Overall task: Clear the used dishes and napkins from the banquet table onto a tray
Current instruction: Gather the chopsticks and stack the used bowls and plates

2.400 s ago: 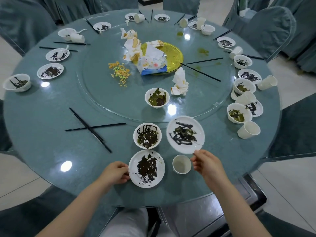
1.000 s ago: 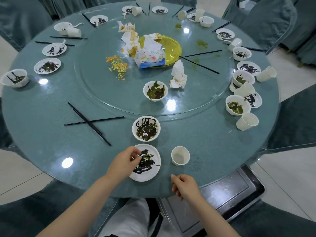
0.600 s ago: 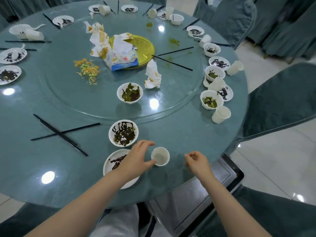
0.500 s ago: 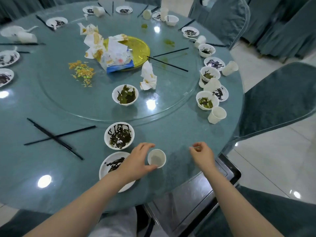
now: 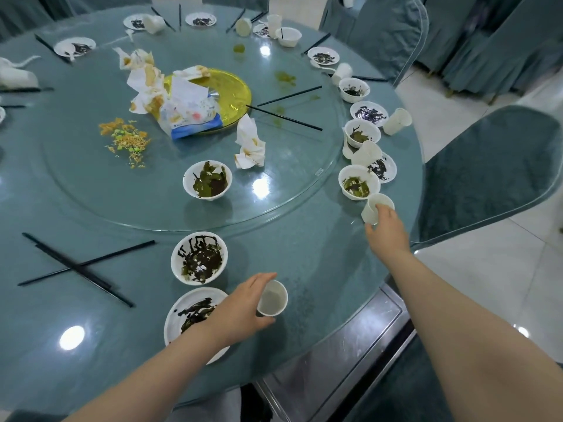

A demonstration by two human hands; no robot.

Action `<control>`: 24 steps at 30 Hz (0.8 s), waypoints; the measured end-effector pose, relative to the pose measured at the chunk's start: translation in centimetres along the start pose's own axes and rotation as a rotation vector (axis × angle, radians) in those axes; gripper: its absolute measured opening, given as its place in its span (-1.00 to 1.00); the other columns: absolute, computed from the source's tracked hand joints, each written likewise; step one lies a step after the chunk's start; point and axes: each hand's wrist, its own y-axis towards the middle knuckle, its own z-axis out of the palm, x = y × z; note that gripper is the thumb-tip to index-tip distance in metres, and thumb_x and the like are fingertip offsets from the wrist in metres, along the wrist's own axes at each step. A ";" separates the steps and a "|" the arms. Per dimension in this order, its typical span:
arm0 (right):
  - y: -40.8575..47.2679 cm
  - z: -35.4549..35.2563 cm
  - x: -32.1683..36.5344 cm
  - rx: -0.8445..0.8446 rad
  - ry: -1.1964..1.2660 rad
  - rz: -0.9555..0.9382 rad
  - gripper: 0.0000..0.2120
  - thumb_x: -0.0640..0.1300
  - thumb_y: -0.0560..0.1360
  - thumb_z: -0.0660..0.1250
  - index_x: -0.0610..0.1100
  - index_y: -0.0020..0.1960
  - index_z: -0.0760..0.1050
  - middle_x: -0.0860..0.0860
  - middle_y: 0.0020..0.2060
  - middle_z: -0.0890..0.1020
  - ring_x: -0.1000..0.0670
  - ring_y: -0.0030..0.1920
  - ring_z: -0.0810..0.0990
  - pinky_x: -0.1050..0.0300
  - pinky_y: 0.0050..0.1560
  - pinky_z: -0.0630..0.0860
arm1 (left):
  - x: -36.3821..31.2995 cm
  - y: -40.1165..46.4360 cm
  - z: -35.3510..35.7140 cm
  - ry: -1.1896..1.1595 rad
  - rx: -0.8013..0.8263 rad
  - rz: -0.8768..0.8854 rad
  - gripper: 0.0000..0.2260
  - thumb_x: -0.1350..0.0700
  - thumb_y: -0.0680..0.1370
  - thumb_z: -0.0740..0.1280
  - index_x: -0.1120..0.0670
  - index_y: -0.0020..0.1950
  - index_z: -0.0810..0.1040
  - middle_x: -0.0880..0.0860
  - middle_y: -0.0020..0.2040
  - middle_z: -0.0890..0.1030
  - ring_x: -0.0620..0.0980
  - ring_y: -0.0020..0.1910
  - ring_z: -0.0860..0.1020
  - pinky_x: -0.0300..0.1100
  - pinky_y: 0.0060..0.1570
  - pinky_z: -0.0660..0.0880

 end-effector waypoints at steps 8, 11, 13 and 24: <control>0.4 0.6 0.1 -0.023 -0.008 0.008 -0.69 -0.14 0.59 0.22 -0.13 0.31 0.42 -0.15 0.20 0.51 -0.23 0.13 0.51 -0.11 0.06 0.47 | -0.1 0.4 0.2 -0.087 -0.072 0.022 -0.33 -0.03 0.45 0.45 -0.13 0.47 0.20 -0.17 0.35 0.28 -0.16 0.28 0.37 -0.32 0.28 0.29; -0.3 0.8 0.2 -0.058 0.054 -0.024 -0.78 -0.11 0.59 0.22 -0.17 0.17 0.50 -0.13 0.08 0.55 -0.19 0.04 0.53 -0.01 -0.03 0.44 | -0.1 0.4 -0.3 -0.114 -0.101 -0.002 -0.31 -0.03 0.44 0.46 -0.16 0.48 0.19 -0.15 0.28 0.25 -0.17 0.16 0.42 -0.31 0.21 0.35; -1.2 0.9 0.8 -0.071 0.189 -0.048 -0.83 -0.10 0.58 0.24 -0.15 0.08 0.54 -0.10 0.00 0.59 -0.14 -0.01 0.55 0.02 -0.04 0.46 | 0.1 0.5 -0.5 -0.149 -0.125 -0.016 -0.27 -0.02 0.45 0.46 -0.12 0.52 0.15 -0.13 0.30 0.28 -0.18 0.24 0.38 -0.30 0.27 0.31; -13.4 2.0 8.4 0.117 0.948 -0.192 -0.82 -0.26 0.54 0.35 0.00 -0.13 0.57 0.16 -0.26 0.62 0.16 -0.20 0.55 0.21 -0.12 0.50 | 0.7 0.7 -1.7 -0.413 -0.318 -0.159 -0.19 -0.06 0.38 0.54 -0.09 0.51 0.17 -0.16 0.24 0.44 -0.14 0.21 0.43 -0.20 0.25 0.36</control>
